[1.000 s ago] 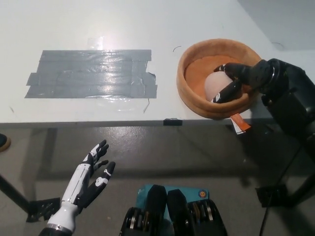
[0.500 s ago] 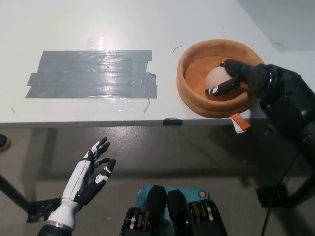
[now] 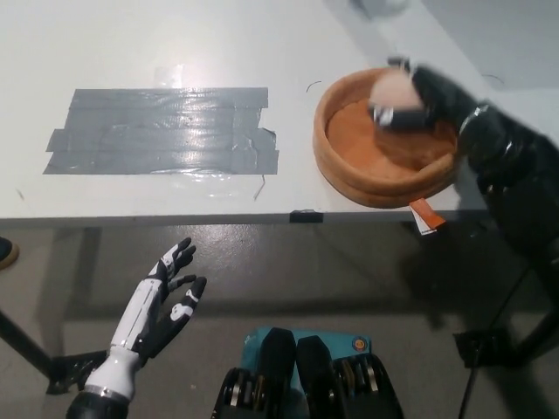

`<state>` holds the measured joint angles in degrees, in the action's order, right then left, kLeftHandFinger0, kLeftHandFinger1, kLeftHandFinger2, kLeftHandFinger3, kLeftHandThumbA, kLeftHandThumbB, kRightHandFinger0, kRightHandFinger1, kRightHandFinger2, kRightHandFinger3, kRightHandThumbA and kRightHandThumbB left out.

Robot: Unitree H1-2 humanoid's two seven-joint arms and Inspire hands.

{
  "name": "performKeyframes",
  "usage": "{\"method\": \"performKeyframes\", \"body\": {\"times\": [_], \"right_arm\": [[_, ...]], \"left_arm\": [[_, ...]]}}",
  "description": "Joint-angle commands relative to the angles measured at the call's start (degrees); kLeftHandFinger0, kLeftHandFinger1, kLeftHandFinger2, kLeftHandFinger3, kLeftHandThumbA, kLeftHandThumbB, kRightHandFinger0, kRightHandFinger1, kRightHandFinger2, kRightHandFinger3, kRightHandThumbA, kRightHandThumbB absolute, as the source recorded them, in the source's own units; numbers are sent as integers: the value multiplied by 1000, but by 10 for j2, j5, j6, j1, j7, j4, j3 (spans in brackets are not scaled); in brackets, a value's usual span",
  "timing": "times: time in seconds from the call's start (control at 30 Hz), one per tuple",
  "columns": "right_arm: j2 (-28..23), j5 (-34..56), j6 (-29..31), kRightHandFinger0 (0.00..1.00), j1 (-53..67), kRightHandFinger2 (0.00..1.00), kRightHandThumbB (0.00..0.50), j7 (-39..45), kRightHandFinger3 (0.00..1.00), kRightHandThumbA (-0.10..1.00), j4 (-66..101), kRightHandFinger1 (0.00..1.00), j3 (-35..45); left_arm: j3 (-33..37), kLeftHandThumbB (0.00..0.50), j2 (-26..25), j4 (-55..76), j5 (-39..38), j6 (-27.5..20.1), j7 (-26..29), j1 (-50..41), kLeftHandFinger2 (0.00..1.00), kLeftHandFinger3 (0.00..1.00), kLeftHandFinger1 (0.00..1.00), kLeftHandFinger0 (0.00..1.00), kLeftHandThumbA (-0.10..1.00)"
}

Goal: An emotional support dumpling is kept in a soft plate infront in the middle of the desk infront of the robot. The robot extends its right arm to pick up the dumpling and hands it to a person

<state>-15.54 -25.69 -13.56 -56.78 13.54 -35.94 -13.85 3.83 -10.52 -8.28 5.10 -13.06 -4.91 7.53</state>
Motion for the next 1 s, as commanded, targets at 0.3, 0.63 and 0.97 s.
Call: {"method": "performKeyframes", "body": {"times": [0.3,0.63,0.97], "right_arm": [[-11,16,-57,178,-57,946,153,-14,1000,-100,248,659,82],[27,22,4,199,-85,978,168,-20,986,-100,178,636,49],[73,-4,57,43,-168,883,195,-89,888,-100,-62,520,4]], "left_arm": [[-1,222,-13,4,1,-11,-15,34,996,994,1000,916,728],[2,228,-12,10,-3,-3,-19,30,987,988,998,921,733],[4,221,-12,8,3,-11,-19,29,980,984,993,925,730]]}}
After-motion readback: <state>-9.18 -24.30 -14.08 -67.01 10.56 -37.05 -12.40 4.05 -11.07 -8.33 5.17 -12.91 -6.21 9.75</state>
